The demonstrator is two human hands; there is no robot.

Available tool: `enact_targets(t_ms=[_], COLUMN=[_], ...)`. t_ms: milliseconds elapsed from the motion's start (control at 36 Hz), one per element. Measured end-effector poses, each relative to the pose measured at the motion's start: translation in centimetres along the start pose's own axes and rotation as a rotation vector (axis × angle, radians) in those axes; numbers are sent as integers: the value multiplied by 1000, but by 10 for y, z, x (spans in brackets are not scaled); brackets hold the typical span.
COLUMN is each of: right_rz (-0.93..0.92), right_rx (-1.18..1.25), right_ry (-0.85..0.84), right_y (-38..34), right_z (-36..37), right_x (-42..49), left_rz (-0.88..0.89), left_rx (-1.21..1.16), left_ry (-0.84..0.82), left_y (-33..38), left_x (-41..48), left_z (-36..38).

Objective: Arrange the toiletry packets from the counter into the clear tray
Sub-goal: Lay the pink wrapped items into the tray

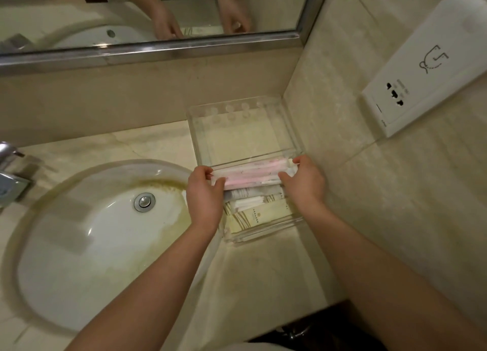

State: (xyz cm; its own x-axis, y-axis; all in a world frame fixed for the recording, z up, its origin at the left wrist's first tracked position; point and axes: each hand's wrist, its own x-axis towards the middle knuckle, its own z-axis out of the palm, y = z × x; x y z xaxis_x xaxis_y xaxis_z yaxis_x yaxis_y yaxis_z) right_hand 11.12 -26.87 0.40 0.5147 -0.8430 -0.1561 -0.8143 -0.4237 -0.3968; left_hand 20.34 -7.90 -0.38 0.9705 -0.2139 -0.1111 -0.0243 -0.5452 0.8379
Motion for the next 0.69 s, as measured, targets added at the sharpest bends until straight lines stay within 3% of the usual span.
enact_targets(t_ms=[139,250,361,694], right_rz=[-108,-227,-212,-258], right_rx=[-156,-146,-24,-48], right_ry=[37,71,-84,-223], right_y=[3,11,13,11], right_z=[0,15,28,26], right_x=[-13,-36,-53,-48], left_rz=[296,560,545,480], left_rx=[174,470,684,775], left_ry=[23,-178,-342,-350], left_y=[-8,-19,-21,-15], left_x=[-30,-50,-54,-49], left_z=[-1,7,16,5])
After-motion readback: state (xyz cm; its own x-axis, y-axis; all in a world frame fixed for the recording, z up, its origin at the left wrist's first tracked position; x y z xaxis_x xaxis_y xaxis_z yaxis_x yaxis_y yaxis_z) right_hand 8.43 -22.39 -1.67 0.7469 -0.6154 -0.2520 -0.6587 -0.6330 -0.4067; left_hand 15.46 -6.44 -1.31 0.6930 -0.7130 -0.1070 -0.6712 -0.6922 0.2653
